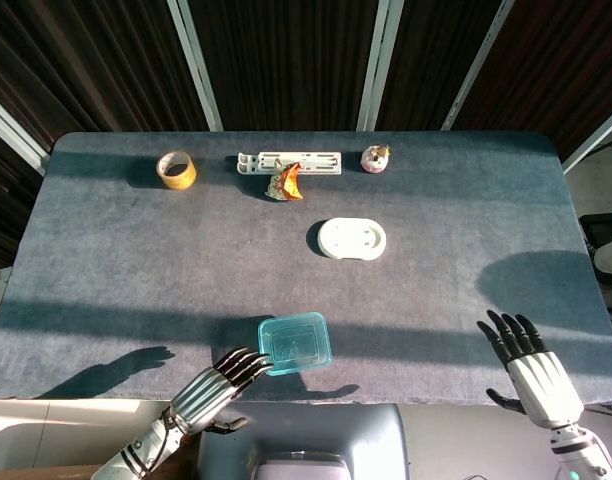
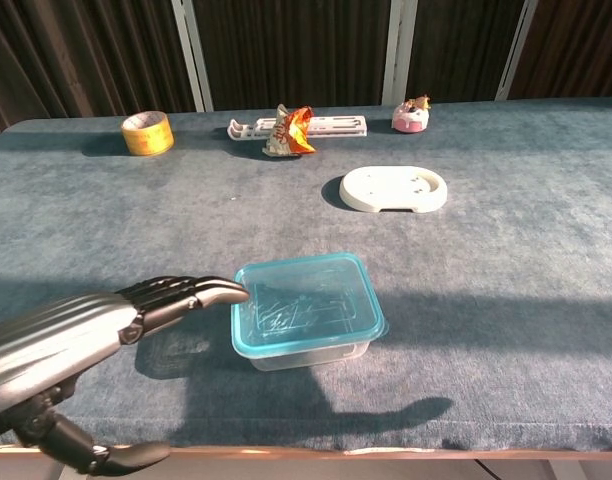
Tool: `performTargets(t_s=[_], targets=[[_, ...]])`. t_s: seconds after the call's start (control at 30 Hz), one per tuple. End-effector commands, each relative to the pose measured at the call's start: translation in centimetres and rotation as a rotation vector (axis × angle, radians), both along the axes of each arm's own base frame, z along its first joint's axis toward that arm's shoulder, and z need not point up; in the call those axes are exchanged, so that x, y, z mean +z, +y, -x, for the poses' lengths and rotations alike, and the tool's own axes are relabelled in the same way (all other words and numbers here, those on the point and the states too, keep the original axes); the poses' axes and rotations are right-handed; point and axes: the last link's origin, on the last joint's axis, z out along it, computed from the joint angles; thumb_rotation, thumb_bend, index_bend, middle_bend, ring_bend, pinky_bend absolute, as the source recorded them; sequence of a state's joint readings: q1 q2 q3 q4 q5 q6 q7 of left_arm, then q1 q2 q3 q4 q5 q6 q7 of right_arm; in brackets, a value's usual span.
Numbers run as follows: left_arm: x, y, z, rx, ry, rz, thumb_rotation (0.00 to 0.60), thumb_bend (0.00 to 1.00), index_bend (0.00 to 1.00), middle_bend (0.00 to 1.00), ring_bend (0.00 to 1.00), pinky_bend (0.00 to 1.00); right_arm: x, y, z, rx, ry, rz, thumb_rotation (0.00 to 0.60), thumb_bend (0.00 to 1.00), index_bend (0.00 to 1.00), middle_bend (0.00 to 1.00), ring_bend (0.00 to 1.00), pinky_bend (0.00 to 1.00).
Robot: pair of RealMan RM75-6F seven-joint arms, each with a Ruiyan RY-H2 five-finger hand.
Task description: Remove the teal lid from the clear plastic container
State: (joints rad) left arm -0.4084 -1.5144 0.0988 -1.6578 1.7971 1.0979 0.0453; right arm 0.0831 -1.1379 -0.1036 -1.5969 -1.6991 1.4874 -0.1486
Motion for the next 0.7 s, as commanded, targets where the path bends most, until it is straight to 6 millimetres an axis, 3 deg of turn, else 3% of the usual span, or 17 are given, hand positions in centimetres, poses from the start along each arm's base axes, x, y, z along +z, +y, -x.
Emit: performTargets(t_s=[0.03, 0.37, 0.7], targets=[[-1.6, 1.3, -2.8, 0.001, -0.031, -0.032, 0.6, 0.2, 0.0, 0.0, 0.0, 0.0, 0.1, 0.0, 0.0, 0.001, -0.002, -0.005, 0.6, 0.19, 0.0, 0.0, 0.0, 0.0], [-5.1, 3.9, -5.6, 0.042, 0.047, -0.084, 0.6, 0.2, 0.0, 0.0, 0.0, 0.0, 0.1, 0.0, 0.1, -0.005, -0.009, -0.027, 0.6, 0.19, 0.0, 0.0, 0.0, 0.0], [-6.9, 6.6, -5.9, 0.097, 0.099, -0.128, 0.6, 0.21, 0.0, 0.0, 0.0, 0.0, 0.5, -0.1, 0.2, -0.013, -0.016, -0.021, 0.6, 0.19, 0.0, 0.0, 0.0, 0.0]])
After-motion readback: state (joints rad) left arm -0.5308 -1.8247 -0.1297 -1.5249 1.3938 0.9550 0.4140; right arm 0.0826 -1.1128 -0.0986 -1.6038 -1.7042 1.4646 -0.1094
